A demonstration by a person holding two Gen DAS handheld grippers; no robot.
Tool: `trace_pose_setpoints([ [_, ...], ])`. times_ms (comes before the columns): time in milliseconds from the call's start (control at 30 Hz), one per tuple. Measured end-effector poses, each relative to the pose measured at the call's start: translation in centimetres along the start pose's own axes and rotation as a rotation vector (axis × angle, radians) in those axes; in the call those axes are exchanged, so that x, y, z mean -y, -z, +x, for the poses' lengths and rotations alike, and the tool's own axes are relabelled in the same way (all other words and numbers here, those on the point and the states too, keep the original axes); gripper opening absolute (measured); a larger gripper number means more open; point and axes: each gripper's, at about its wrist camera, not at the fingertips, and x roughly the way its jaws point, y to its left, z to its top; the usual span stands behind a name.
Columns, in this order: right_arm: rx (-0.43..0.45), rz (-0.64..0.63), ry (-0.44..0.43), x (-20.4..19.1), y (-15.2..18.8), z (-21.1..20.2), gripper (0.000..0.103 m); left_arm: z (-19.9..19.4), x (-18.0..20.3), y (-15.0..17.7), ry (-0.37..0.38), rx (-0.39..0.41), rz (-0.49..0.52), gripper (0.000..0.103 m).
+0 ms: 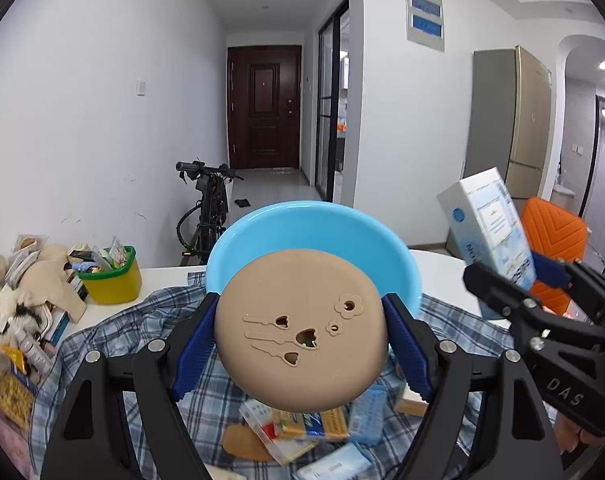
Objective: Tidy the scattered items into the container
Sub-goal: 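Lift the tan disc with the left tool while the right tool lifts the RAISON box over the basin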
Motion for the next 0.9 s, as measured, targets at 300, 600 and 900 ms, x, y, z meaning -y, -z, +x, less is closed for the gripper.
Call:
trace_pose_setpoints([
  [300, -0.036, 0.05, -0.041, 2.1, -2.7, 5.4, 0.058, 4.9, -1.4, -3.2, 0.017, -0.027, -0.026, 0.082],
  [600, -0.101, 0.207, -0.115, 5.9, -5.0, 10.6, 0.058, 12.6, -3.3, -6.9, -0.028, -0.033, -0.027, 0.081],
  [900, -0.164, 0.224, -0.039, 7.6, -6.8, 14.6, 0.058, 17.0, -5.3, -9.6, -0.016, -0.081, -0.109, 0.081],
])
